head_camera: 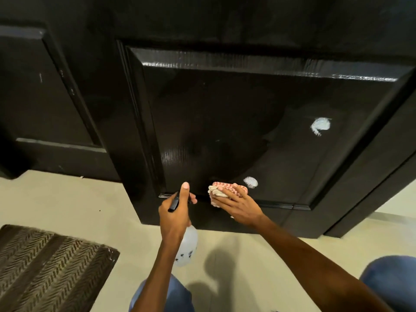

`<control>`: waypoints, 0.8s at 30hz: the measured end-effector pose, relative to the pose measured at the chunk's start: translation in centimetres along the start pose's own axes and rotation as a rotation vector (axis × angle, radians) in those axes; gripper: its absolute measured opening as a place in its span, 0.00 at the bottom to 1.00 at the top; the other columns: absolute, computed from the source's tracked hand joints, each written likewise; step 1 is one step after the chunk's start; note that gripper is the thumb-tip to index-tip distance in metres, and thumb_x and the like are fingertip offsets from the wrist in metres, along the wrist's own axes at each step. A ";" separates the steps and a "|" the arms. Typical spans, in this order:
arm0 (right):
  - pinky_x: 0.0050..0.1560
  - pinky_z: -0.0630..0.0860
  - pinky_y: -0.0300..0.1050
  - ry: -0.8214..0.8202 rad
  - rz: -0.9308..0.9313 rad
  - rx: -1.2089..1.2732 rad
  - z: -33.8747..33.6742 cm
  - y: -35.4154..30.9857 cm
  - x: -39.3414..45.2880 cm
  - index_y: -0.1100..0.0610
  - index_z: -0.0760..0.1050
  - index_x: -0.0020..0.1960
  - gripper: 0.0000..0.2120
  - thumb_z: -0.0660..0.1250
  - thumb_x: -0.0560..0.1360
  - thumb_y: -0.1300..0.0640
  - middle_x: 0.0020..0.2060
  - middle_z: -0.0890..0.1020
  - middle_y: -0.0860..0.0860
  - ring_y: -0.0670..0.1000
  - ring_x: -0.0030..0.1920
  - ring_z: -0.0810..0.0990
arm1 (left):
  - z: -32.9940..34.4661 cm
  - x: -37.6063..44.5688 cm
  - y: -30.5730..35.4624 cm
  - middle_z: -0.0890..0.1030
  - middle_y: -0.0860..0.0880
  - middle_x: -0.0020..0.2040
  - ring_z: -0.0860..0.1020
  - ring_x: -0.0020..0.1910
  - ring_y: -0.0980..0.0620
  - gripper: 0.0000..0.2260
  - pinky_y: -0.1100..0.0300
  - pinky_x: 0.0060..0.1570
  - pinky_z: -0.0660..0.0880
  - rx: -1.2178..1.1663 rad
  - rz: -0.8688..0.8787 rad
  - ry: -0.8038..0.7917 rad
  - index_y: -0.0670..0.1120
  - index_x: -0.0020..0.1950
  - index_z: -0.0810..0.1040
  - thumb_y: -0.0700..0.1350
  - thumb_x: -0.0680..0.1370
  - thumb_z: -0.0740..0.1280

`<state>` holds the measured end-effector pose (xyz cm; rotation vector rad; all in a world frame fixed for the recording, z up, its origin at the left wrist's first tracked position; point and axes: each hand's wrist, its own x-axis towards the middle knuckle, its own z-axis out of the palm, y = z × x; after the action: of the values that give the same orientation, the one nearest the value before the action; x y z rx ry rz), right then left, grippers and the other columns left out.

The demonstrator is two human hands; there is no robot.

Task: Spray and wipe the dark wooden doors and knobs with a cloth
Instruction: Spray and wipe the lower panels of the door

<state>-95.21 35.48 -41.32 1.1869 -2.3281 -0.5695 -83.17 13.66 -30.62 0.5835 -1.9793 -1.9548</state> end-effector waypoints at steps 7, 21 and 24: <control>0.78 0.38 0.66 0.310 0.320 0.060 -7.3 4.1 5.0 0.50 0.56 0.82 0.40 0.69 0.74 0.59 0.81 0.54 0.50 0.58 0.82 0.46 | 2.2 0.4 3.5 0.86 0.47 0.39 0.74 0.24 0.54 0.25 0.62 0.25 0.71 -0.003 0.121 -0.049 0.42 0.42 0.84 0.62 0.81 0.63; 0.76 0.49 0.74 0.603 0.673 0.151 -13.8 9.2 7.0 0.51 0.59 0.81 0.31 0.62 0.80 0.57 0.81 0.58 0.50 0.66 0.80 0.52 | 1.6 0.1 10.1 0.87 0.48 0.41 0.72 0.21 0.50 0.27 0.58 0.28 0.74 -0.027 0.182 -0.022 0.42 0.42 0.84 0.64 0.81 0.62; 0.78 0.37 0.67 0.313 0.178 0.026 -11.6 7.3 7.0 0.48 0.57 0.82 0.36 0.65 0.76 0.55 0.82 0.56 0.50 0.60 0.81 0.47 | 1.1 -0.1 10.6 0.83 0.46 0.33 0.72 0.20 0.51 0.29 0.60 0.26 0.73 -0.019 0.173 -0.002 0.41 0.41 0.84 0.67 0.79 0.62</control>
<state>-96.87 31.86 -26.45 0.9864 -2.1480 -0.2691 -84.41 14.57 -20.08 0.3913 -1.9395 -1.8685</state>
